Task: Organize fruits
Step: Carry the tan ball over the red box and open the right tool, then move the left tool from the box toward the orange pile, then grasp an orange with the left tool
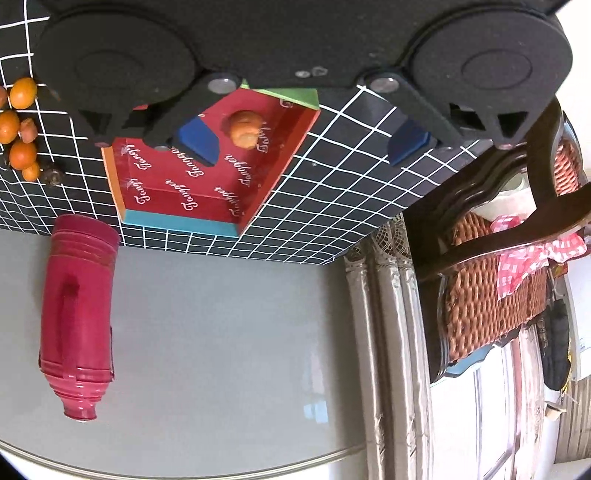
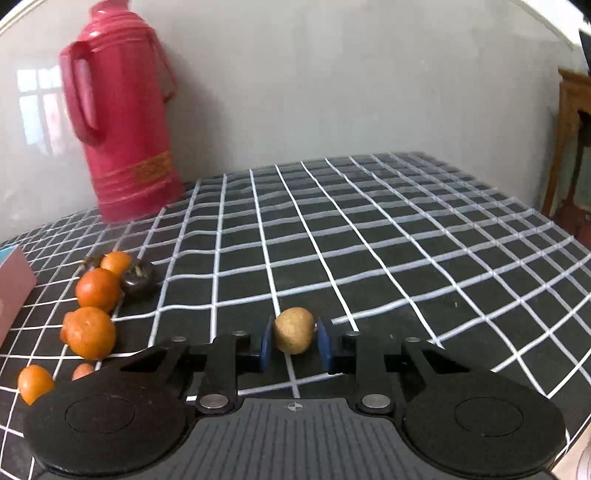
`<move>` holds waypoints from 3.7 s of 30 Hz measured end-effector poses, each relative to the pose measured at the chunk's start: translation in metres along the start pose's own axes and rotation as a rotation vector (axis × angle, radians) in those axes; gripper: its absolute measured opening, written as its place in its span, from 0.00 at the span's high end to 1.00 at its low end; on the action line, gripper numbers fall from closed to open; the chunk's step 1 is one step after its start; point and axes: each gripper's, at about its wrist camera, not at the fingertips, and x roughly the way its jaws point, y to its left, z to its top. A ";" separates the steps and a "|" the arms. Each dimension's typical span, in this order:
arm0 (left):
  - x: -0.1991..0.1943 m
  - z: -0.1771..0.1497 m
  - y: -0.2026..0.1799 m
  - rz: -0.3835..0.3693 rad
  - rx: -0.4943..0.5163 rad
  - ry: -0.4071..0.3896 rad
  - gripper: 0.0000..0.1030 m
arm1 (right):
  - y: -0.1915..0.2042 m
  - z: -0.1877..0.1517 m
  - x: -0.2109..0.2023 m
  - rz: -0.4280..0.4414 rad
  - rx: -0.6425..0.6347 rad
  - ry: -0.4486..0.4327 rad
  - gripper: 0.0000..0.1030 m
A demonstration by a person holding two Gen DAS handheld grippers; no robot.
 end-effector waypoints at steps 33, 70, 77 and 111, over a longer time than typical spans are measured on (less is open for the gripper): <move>0.013 -0.003 0.063 0.143 -0.116 0.068 0.10 | 0.240 -0.039 -0.060 0.792 -0.276 -0.054 0.26; -0.054 -0.039 -0.104 -0.288 0.238 -0.155 0.07 | 0.040 -0.001 -0.064 -0.059 0.066 -0.179 0.00; -0.056 -0.058 -0.137 -0.361 0.331 -0.143 0.07 | 0.012 -0.003 -0.071 -0.104 0.099 -0.187 0.00; -0.012 -0.076 -0.205 -0.518 0.338 0.048 0.64 | -0.035 0.000 -0.080 -0.108 0.196 -0.176 0.00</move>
